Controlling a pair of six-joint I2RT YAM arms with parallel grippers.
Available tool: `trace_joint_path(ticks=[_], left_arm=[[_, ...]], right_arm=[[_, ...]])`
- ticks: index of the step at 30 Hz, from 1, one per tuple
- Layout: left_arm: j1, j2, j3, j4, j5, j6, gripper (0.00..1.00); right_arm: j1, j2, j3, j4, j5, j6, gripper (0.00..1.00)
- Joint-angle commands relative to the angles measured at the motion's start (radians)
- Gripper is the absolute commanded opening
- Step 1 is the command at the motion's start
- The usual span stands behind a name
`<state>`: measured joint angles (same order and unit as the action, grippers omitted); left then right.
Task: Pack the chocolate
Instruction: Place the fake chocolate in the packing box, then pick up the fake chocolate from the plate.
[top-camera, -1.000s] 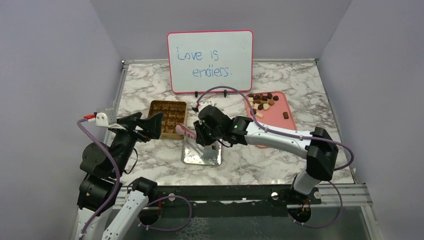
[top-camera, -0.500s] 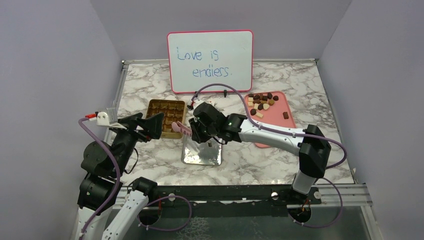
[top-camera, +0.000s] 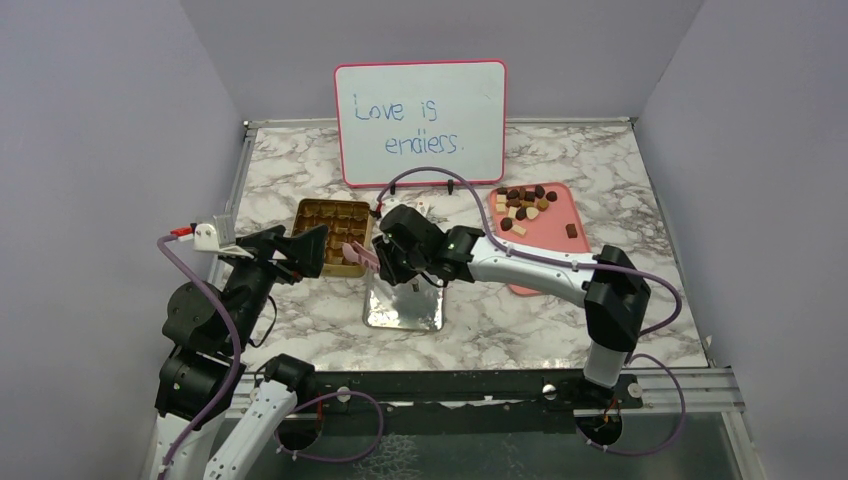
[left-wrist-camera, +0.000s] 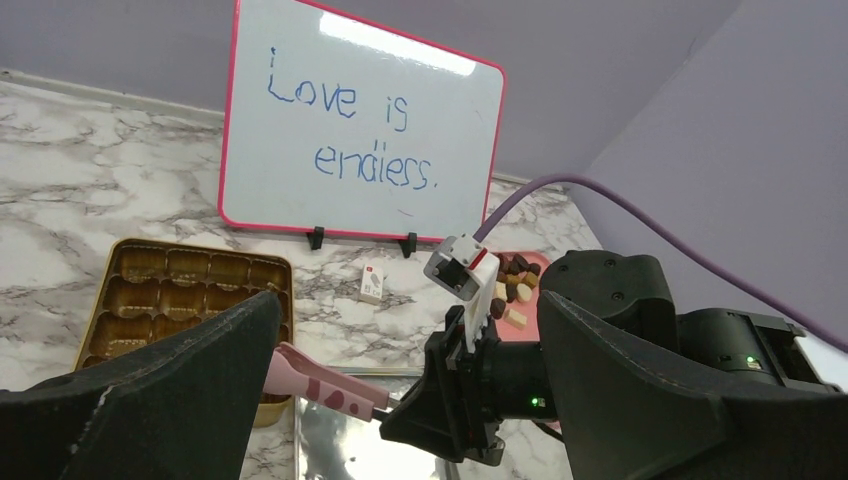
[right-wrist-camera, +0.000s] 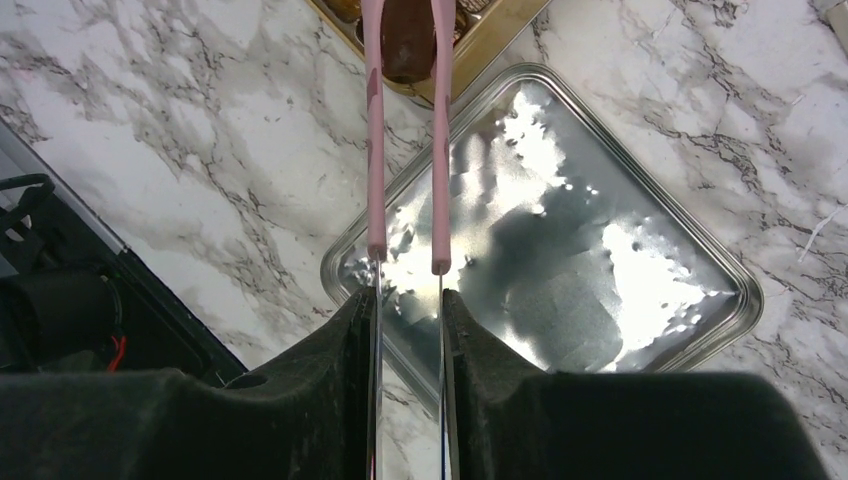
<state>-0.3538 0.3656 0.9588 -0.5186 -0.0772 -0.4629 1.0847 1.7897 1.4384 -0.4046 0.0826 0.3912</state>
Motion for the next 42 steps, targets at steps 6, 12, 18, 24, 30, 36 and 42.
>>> trace_joint_path(ticks=[6, 12, 18, 24, 30, 36, 42], left_arm=[[-0.004, -0.005, -0.002, -0.006, -0.035, 0.010, 0.99], [-0.004, -0.008, -0.015, -0.004, -0.047, 0.004, 0.99], [-0.004, -0.008, -0.012, -0.005, -0.029, -0.007, 0.99], [-0.004, 0.006, -0.040, 0.002, -0.027, -0.001, 0.99], [-0.004, 0.013, -0.114, 0.025, -0.002, -0.002, 0.99], [-0.004, 0.045, -0.203, 0.068, 0.057, 0.041, 0.99], [-0.004, 0.057, -0.272, 0.088, 0.068, 0.104, 0.99]], right_arm=[[0.004, 0.020, 0.042, -0.002, 0.040, -0.002, 0.35], [0.004, 0.003, 0.051, -0.018, 0.041, -0.002, 0.38], [0.004, -0.009, 0.046, -0.040, 0.058, 0.004, 0.40], [0.004, -0.072, 0.033, -0.075, 0.030, -0.012, 0.38], [0.002, -0.186, -0.003, -0.166, 0.129, -0.012, 0.38], [-0.013, -0.282, -0.040, -0.287, 0.285, 0.019, 0.38], [-0.086, -0.359, -0.092, -0.392, 0.365, 0.055, 0.38]])
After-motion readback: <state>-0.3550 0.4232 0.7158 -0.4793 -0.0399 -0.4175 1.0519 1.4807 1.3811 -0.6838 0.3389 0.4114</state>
